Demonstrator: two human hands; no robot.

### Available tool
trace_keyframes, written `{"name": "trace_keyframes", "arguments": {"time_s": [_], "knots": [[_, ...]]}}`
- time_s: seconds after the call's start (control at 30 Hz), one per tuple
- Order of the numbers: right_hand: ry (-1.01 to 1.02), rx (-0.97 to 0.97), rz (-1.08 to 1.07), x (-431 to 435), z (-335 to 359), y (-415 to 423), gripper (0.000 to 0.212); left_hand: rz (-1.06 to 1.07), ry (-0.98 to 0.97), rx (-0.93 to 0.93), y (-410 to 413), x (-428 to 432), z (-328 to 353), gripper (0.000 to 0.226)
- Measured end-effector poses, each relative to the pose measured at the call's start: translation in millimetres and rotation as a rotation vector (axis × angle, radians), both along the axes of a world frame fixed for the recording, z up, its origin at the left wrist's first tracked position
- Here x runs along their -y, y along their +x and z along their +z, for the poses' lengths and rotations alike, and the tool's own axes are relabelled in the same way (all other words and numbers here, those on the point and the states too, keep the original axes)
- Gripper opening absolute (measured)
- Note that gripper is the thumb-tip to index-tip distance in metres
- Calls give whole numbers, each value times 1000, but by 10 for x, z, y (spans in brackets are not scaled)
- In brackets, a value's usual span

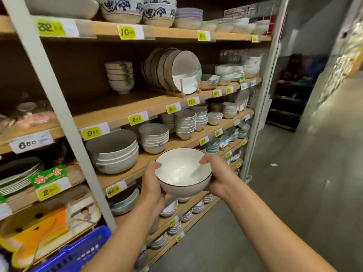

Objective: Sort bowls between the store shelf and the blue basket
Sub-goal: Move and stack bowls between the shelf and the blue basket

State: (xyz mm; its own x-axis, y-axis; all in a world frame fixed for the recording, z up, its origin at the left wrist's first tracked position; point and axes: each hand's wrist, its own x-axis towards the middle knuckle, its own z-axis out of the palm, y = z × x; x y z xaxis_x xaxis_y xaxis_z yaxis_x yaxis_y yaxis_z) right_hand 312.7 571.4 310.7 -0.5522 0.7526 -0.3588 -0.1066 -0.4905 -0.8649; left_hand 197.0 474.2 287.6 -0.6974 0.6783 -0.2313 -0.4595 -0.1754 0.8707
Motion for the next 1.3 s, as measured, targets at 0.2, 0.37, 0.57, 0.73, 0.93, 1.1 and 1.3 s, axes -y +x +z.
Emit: {"name": "trace_keyframes", "arguments": {"time_s": [0.2,0.37,0.57,0.73,0.93,1.1,1.3], "knots": [[12,-17,25,-545,183,-64,47,5,30,5,-47,-511,193,25],[9,-14,98,-921,297,-405,46,25,26,20,-347,-839,353,25],[102,-28,167,-1453,534,-1020,52,95,79,15,-876,-1274,623,25],[116,-51,208,-1814,773,-1583,59,161,121,32,-1344,-1578,848,14],[131,-75,302,-2187,957,-2122,57,234,114,-72,-1753,-1852,1063,19],[119,-142,356,-2388,1009,-2541,56,301,82,-107,-2051,-2006,1148,29],[92,-198,489,-2651,1060,-2984,57,441,123,-135,-2344,-2222,1196,30]]}}
